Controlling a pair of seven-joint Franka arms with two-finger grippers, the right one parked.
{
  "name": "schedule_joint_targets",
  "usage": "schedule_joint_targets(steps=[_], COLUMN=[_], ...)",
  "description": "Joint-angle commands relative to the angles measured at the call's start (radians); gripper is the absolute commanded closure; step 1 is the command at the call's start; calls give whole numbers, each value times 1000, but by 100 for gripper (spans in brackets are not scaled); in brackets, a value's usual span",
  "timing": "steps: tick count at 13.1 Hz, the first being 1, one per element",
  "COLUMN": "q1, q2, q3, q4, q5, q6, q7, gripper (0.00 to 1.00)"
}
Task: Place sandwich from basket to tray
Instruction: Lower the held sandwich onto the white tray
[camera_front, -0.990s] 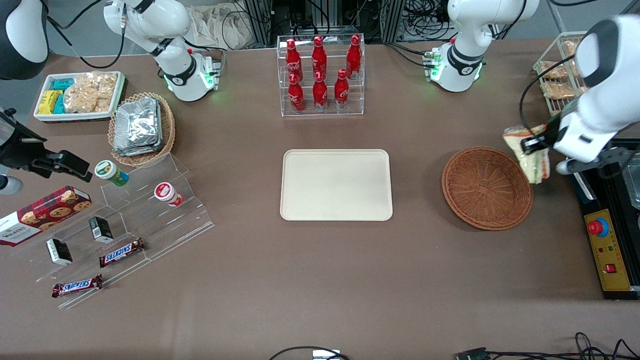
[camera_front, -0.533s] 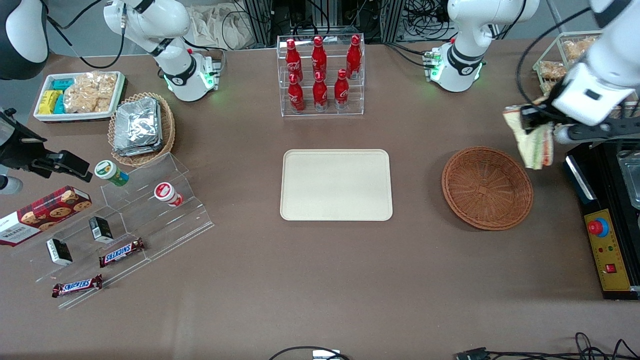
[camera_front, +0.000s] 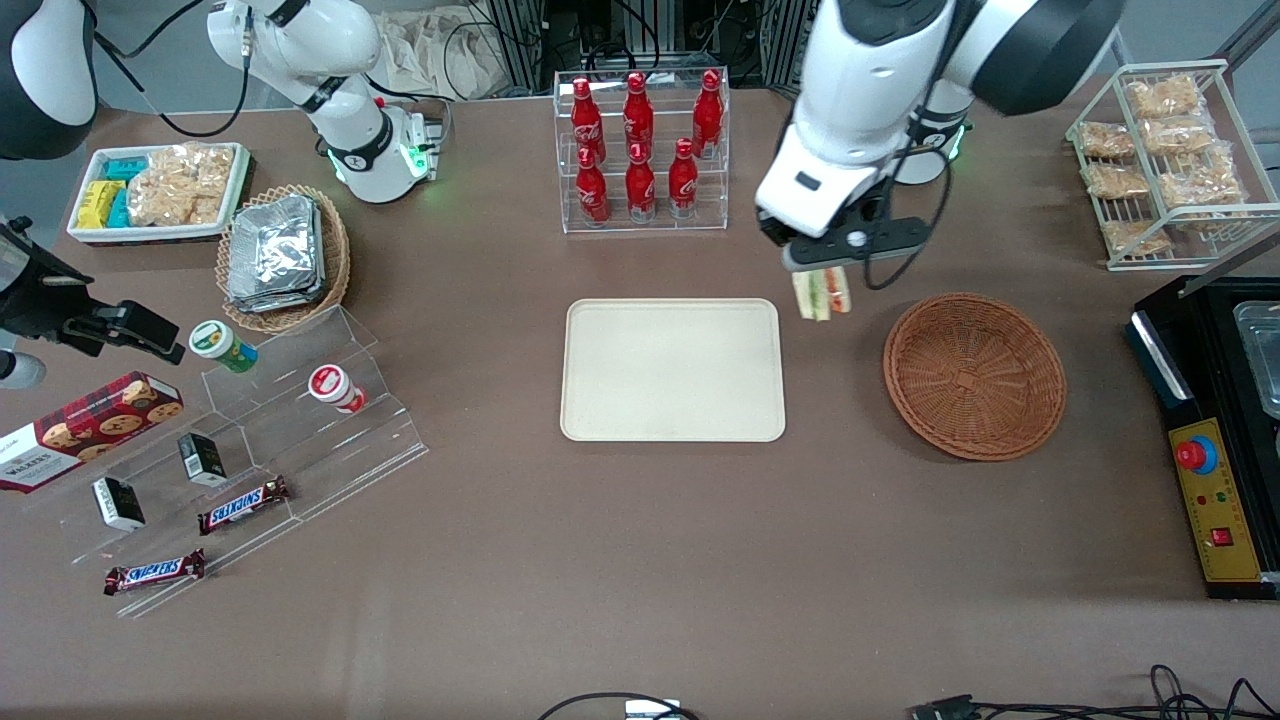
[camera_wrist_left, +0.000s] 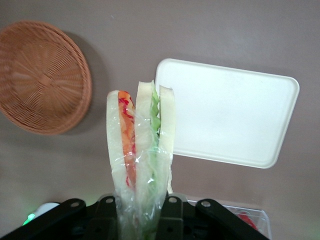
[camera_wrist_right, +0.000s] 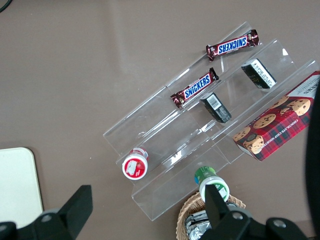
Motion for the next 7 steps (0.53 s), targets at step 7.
schedule_joint_targets(steps=[7], q1=[59], q2=[163], q3=[-81], q4=[-406], q5=[158], q6=[530], q7=[6], gripper=[100])
